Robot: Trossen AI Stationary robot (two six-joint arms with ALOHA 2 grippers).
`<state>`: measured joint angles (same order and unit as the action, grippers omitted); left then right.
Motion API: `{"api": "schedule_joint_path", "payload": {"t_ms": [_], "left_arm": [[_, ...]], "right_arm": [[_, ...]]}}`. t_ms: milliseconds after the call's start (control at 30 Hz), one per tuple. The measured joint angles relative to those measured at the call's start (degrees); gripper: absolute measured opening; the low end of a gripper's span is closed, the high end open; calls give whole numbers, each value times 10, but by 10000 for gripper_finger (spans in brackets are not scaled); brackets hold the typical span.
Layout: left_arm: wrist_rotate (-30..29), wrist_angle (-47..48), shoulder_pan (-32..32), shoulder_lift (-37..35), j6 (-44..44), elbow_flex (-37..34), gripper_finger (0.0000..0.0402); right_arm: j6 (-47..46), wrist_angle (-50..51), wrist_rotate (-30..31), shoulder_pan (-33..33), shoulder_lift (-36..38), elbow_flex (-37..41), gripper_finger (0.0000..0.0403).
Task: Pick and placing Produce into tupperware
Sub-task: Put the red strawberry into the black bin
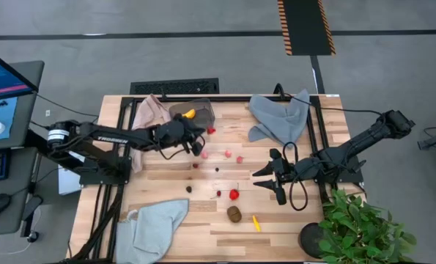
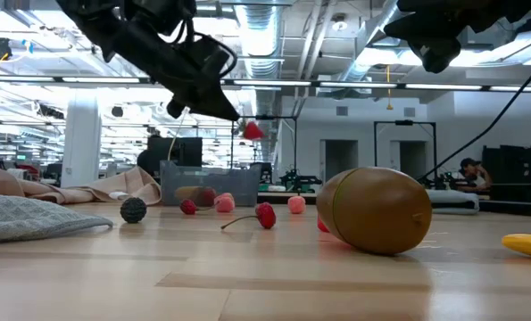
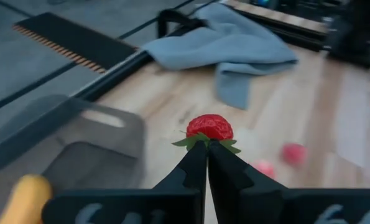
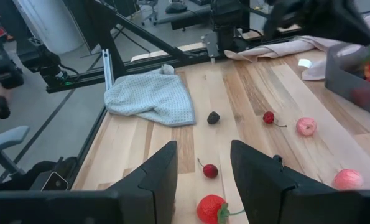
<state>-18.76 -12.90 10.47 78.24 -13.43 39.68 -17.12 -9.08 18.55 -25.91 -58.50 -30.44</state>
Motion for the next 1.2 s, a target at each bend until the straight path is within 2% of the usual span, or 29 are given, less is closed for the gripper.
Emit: {"api": "schedule_joint_path", "payload": {"t_ms": [233,400,567,700,967,1200], "left_arm": [[-3,25,64,2,-41,0,0],[-53,50,98,2,-62,0,0],[-45,102,127,5,-75,0,0],[-45,133,139,6,-80,0,0],[-47,135,146,6,-91,0,1],[-35,145,158,6,-98,0,26]], "right_arm": [[0,0,0,0,0,0,171],[0,0,0,0,0,0,172],[0,0,0,0,0,0,174],[0,0,0,0,0,0,172],[0,0,0,0,0,0,171],[1,0,0,0,0,0,169]]}}
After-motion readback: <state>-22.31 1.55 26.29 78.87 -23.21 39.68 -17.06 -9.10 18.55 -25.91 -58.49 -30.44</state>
